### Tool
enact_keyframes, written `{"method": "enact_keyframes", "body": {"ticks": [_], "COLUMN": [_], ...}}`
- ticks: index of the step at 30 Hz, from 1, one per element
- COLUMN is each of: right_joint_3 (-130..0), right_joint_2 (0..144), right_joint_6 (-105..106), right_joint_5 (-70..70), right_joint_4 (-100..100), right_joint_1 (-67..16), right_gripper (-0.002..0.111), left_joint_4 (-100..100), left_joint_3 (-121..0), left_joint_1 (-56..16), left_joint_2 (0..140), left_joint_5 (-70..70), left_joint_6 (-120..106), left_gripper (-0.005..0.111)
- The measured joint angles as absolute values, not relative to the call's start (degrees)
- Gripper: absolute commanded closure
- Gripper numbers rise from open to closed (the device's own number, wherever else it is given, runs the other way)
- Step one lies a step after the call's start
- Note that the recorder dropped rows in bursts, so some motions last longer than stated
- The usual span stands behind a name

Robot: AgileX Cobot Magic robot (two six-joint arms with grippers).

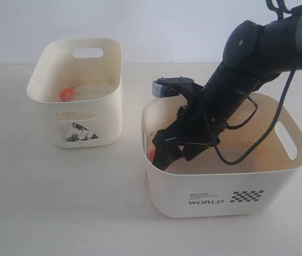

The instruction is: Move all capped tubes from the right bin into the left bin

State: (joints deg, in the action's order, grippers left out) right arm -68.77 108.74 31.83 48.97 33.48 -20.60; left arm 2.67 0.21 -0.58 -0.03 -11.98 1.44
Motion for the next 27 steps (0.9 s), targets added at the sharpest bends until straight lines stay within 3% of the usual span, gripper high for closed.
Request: {"method": "enact_keyframes", "body": {"ticks": [22, 25, 27], "right_joint_3": [-68.9, -68.9, -69.0], "right_joint_2": [115.3, 115.3, 115.4], "right_joint_6": [30.8, 30.8, 30.8], "right_joint_5": [46.9, 47.0, 47.1], "right_joint_4": [34.4, 34.4, 34.4], "right_joint_1": [-20.6, -20.6, -20.6], "right_gripper": [0.034, 0.044, 0.06], "left_joint_4": [2.7, 2.7, 2.7], "left_joint_3": [0.2, 0.2, 0.2], "left_joint_1": [-0.6, -0.6, -0.6], "left_joint_2": [0.0, 0.0, 0.0], "left_joint_5": [-12.0, -12.0, -12.0], "left_joint_6": [1.4, 1.4, 1.4], "left_gripper": [0.102, 0.102, 0.102]}}
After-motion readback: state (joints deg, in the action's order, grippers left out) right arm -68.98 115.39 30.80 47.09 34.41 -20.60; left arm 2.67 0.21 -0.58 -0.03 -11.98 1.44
